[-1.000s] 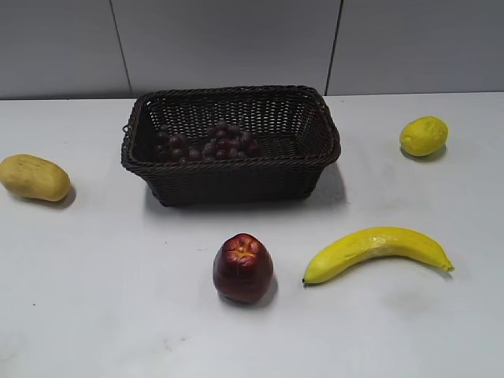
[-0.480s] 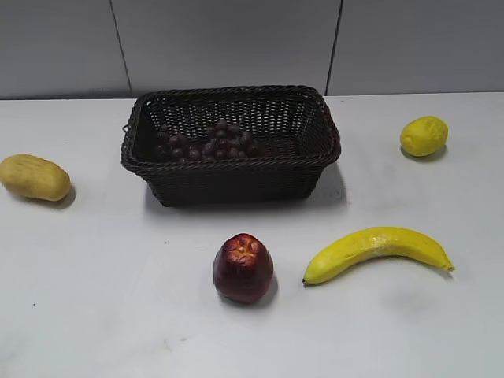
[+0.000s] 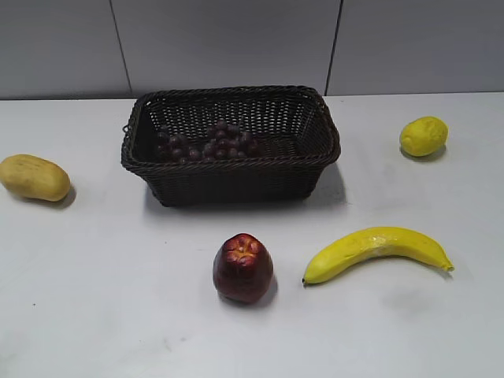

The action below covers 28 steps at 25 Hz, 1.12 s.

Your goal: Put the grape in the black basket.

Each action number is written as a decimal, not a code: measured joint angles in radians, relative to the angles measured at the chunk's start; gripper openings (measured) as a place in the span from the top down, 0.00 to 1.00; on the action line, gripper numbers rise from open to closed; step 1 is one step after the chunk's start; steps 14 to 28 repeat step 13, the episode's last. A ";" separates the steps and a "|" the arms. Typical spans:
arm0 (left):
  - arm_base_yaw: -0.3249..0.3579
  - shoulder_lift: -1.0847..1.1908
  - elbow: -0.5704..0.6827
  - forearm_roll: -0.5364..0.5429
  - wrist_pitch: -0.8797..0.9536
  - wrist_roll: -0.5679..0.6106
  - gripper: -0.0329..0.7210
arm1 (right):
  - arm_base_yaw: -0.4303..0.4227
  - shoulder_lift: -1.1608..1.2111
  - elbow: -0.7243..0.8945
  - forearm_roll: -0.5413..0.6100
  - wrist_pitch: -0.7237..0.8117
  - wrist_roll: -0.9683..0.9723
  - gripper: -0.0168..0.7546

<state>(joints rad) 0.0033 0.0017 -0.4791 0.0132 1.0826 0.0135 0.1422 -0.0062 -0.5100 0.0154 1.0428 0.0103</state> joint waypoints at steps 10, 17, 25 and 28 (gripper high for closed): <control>0.003 -0.005 0.000 0.000 0.000 0.000 0.24 | 0.000 0.000 0.000 0.000 -0.001 0.000 0.21; 0.003 -0.005 0.000 0.000 0.000 0.000 0.27 | 0.000 0.000 0.000 0.000 -0.001 0.000 0.21; 0.003 -0.005 0.000 0.000 0.000 0.000 0.27 | 0.000 0.000 0.000 0.000 -0.001 0.000 0.21; 0.003 -0.005 0.000 0.000 0.000 0.000 0.27 | 0.000 0.000 0.000 0.000 -0.001 0.000 0.21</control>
